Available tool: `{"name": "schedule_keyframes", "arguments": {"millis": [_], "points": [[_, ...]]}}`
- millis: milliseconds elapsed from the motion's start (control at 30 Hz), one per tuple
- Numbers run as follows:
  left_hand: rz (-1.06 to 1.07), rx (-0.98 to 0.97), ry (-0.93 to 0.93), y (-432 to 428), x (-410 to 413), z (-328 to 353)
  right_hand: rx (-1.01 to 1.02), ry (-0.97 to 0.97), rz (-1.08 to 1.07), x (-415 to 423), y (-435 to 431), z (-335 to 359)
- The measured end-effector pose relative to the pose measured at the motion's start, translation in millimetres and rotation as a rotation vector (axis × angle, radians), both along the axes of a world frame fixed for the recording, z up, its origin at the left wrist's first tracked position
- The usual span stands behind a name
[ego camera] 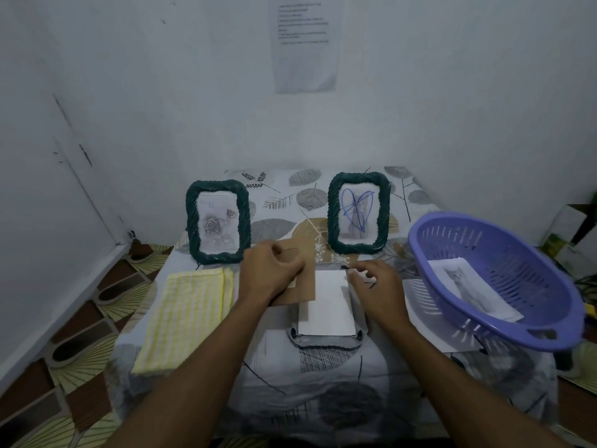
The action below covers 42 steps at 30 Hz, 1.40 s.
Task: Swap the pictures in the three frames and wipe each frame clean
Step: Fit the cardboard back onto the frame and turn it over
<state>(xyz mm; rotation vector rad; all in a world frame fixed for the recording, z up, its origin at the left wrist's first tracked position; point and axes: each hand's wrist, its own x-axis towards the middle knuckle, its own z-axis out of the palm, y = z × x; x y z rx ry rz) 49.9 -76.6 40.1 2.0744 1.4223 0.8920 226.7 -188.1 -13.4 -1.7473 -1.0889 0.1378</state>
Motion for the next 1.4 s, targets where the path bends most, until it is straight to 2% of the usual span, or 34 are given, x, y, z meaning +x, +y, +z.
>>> {"name": "schedule_keyframes", "arguments": {"millis": [67, 167, 367, 500, 667, 867, 967, 1200, 1400], "points": [[-0.029, -0.022, 0.015, -11, 13, 0, 0.017, 0.101, 0.062, -5, 0, 15], [-0.064, -0.041, 0.021, -24, 27, -8, -0.017, 0.392, 0.16, -12, 2, 27], [-0.108, -0.109, -0.2, -25, 24, -12, -0.106, 0.538, 0.085, -2, -5, 28], [-0.117, -0.153, -0.154, -17, 17, -22, -0.181, 0.529, 0.073, -5, -8, 24], [-0.134, -0.138, -0.092, -21, 12, -30, -0.252, 0.336, 0.023, -6, -8, 17], [-0.148, -0.123, -0.068, -27, 21, -32, -0.259, 0.272, 0.053, -18, -2, 26], [-0.083, -0.209, -0.162, -23, 19, -34, -0.236, 0.231, 0.026, -13, -2, 26], [0.001, -0.537, -0.522, -15, 9, -30, -0.225, 0.21, -0.005, 0, -10, 27], [-0.006, -0.691, -0.73, -16, 8, -24, -0.297, 0.294, 0.044, -1, -9, 29]]}}
